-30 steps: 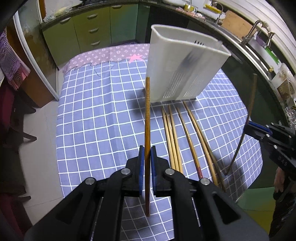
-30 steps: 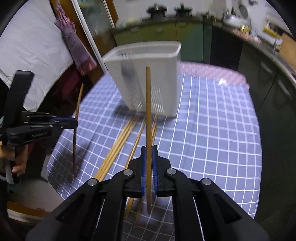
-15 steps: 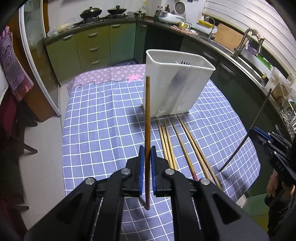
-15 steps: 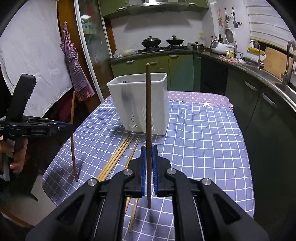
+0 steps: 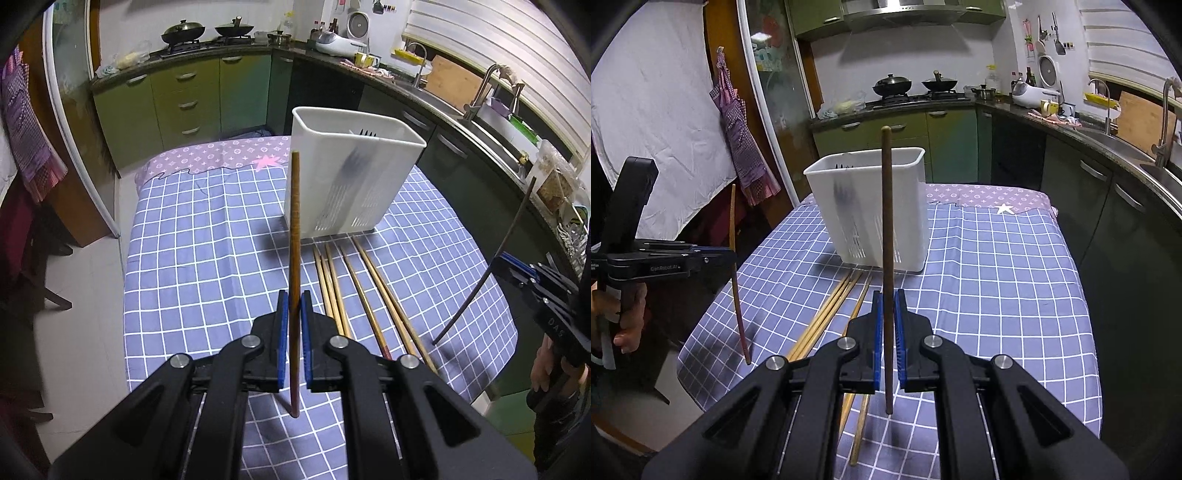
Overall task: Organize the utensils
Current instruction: 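Lift the chopstick upright with the left tool toward the holder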
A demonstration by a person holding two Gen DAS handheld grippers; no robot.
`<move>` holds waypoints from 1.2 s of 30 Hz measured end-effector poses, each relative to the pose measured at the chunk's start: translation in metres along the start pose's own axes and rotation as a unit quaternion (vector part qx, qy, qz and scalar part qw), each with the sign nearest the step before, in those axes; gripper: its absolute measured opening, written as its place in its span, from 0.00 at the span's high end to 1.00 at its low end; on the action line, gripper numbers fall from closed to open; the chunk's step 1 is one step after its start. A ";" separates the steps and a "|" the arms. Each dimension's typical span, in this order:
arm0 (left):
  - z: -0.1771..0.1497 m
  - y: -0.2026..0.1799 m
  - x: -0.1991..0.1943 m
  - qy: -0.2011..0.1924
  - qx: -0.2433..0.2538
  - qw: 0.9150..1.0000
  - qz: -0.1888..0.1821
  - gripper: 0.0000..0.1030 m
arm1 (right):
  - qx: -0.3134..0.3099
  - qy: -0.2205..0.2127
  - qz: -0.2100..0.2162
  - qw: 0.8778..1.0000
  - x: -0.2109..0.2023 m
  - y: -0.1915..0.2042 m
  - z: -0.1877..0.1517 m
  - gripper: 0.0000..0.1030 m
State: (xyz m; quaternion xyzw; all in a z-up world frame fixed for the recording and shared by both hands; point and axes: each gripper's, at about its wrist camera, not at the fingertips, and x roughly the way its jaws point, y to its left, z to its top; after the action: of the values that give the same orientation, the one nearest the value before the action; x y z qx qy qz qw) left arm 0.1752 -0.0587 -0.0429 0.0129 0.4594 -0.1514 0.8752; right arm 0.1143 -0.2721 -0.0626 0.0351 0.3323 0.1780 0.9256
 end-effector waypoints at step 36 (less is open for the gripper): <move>0.031 -0.023 -0.012 -0.037 0.025 0.999 -0.012 0.93 | -0.004 -0.003 -0.005 1.000 -0.003 -0.004 -0.006 0.93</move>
State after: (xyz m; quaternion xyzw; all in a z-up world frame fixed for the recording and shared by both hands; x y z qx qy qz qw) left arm 0.1872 -0.0830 -0.0120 0.0235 0.4230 -0.1731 0.8891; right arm 0.1097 -0.2774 -0.0658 0.0305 0.3294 0.1749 0.9274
